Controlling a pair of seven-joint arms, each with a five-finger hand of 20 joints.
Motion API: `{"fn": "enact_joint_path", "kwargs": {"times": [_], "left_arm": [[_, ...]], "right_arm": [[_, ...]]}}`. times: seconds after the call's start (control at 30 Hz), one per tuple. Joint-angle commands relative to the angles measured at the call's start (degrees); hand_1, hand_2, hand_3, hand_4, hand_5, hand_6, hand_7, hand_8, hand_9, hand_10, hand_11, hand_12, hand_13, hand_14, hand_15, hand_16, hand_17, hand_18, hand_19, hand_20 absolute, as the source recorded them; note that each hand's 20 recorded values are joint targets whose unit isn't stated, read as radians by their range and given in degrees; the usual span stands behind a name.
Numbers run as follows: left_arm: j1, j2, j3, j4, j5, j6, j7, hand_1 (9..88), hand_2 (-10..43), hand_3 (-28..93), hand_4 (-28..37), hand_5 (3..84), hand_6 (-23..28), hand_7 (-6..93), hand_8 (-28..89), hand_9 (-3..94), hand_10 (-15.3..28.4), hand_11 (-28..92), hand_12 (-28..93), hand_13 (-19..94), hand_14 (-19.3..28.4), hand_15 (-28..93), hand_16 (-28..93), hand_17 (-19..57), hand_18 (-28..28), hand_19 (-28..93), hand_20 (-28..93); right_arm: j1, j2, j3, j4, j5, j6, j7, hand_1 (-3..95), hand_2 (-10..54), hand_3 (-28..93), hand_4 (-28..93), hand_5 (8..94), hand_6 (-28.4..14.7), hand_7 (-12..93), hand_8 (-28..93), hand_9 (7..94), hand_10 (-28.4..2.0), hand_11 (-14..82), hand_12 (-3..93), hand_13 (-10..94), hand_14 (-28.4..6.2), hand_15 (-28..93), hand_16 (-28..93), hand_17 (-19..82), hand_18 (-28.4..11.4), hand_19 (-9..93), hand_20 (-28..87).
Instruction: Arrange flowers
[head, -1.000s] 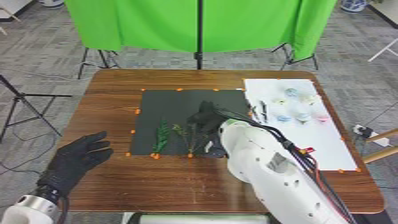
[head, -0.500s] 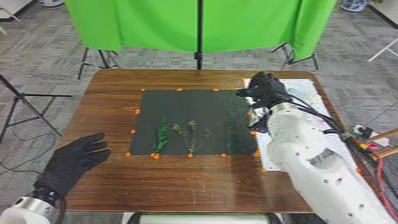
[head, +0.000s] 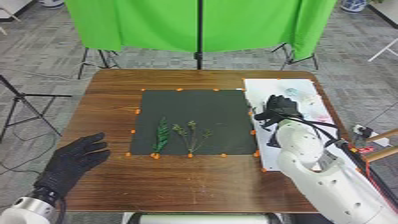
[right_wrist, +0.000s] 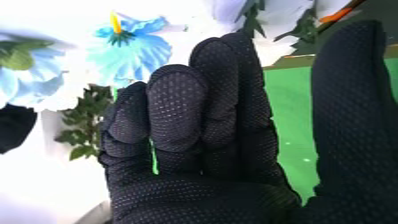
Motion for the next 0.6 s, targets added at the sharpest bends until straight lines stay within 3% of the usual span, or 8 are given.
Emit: {"fn": "enact_joint_path", "kwargs": {"times": [0.03, 0.3, 0.37, 0.4, 0.47, 0.6], "left_arm": [[0.5, -0.48, 0.02, 0.23, 0.15, -0.43, -0.79, 25.5, 6.4, 76, -27.6, 35.6, 6.4, 31.5, -16, 31.6, 15.5, 40, 13, 26, 17.7, 56, -7, -6.1, 23.3, 62, 3], [0.7, -0.59, 0.04, 0.09, 0.24, -0.28, -0.59, 25.5, 6.3, 76, -27.6, 35.6, 6.4, 31.4, -16, 31.6, 15.5, 40, 13, 26, 17.7, 56, -7, -6.2, 23.3, 62, 3], [0.6, -0.65, 0.05, 0.13, 0.22, -0.43, -0.66, 25.5, 6.3, 76, -27.6, 35.6, 6.4, 31.4, -16, 31.6, 15.6, 40, 13, 26, 17.9, 56, -7, -6.1, 23.3, 62, 3], [0.6, -0.66, 0.08, 0.14, 0.24, -0.41, -0.77, 25.5, 6.3, 76, -27.6, 35.6, 6.4, 31.4, -16, 31.6, 15.5, 40, 13, 26, 17.8, 56, -7, -6.1, 23.3, 62, 3], [0.7, -0.68, 0.04, 0.13, 0.24, -0.36, -0.77, 25.5, 6.3, 76, -27.6, 35.6, 6.4, 31.4, -16, 31.6, 15.5, 40, 13, 26, 17.8, 56, -7, -6.1, 23.3, 62, 3], [0.9, -0.87, -0.17, 0.1, 0.28, -0.24, -0.79, 25.5, 6.3, 76, -27.6, 35.7, 6.4, 31.3, -16, 31.6, 15.6, 40, 13, 26, 17.7, 56, -7, -6.1, 23.3, 62, 3]], "right_arm": [[2.1, 0.4, -2.3, 1.6, -0.7, -2.1, 0.4, 45.4, -9.5, 53, -28, 63.9, -1.9, 40, -20, 72.2, -11.4, 52.4, 30.0, 68, -8.4, 74, 30, 35, -19.0, 91, 36], [3.1, -1.0, -6.3, 4.6, -0.4, -9.2, -0.5, 47.1, -9.5, 49, -28, 64.5, -1.7, 39, -20, 73.1, -11.0, 50.8, 30.1, 69, -7.7, 73, 30, 35, -19.1, 91, 36], [3.0, -1.3, -6.7, 5.7, -0.9, -9.4, -0.9, 45.8, -9.5, 57, -28, 66.2, -1.1, 39, -20, 74.5, -10.4, 50.1, 29.5, 70, -6.9, 71, 30, 36, -19.0, 91, 36], [2.7, -1.6, -6.3, 6.1, -0.4, -10.0, -1.4, 45.9, -9.5, 61, -28, 66.7, -1.3, 40, -9, 76.6, -9.6, 49.4, 29.7, 72, -6.3, 70, 30, 36, -18.9, 91, 36], [1.9, -1.5, -5.7, 6.4, 1.2, -9.1, -2.6, 48.1, -9.2, 67, -28, 68.2, -1.2, 43, -8, 80.5, -7.5, 44.2, 34.6, 76, -4.7, 68, 31, 38, -18.8, 91, 36], [0.2, -1.1, -4.0, 6.8, 2.3, -7.6, -6.2, 54.0, -9.2, 75, -28, 75.0, -0.4, 35, -7, 88.0, -4.9, 32.8, 39.4, 83, -3.0, 63, 32, 41, -18.7, 91, 36]]}}
